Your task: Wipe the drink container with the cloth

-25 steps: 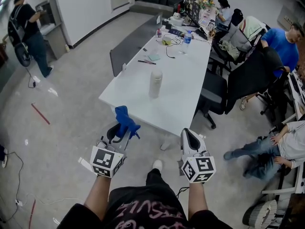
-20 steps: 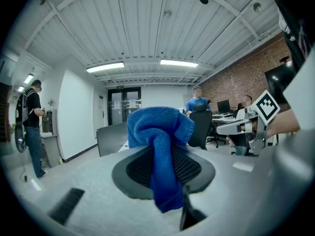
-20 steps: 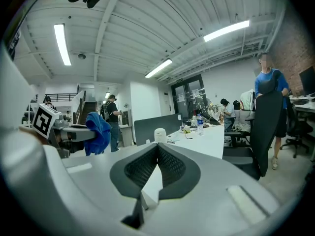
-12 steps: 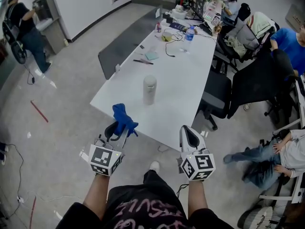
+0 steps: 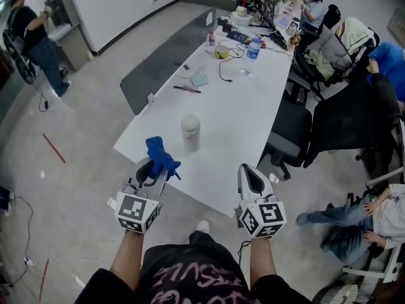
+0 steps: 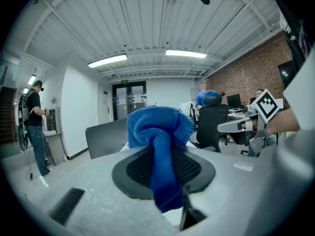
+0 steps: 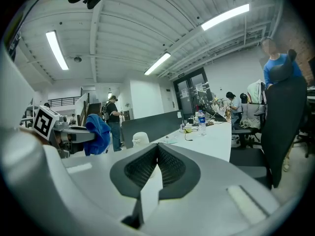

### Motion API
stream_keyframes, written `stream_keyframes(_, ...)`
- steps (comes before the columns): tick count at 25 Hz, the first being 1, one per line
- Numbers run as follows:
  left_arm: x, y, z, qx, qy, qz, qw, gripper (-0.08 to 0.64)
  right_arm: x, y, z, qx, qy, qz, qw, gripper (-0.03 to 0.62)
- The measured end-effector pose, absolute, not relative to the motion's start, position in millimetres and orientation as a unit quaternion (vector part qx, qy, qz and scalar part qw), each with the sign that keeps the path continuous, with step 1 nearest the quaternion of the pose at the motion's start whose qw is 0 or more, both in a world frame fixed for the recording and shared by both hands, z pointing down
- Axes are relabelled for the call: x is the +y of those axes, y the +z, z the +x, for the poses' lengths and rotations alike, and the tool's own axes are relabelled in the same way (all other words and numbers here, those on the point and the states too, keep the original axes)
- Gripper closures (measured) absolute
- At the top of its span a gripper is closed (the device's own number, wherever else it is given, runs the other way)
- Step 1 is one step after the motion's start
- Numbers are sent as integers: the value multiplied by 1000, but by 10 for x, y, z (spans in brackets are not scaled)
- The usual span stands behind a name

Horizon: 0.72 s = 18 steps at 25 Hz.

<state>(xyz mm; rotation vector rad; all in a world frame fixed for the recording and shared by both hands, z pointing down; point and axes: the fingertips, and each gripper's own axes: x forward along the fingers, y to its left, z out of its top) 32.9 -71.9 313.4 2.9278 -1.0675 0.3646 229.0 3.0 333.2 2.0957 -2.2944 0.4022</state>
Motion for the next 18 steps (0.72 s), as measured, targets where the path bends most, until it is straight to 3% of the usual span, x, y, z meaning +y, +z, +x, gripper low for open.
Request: stream_keyframes(18, -905, 3117, 557, -366, 122, 923, 3, 468, -254, 3299, 2494, -756, 131, 642, 1, 594)
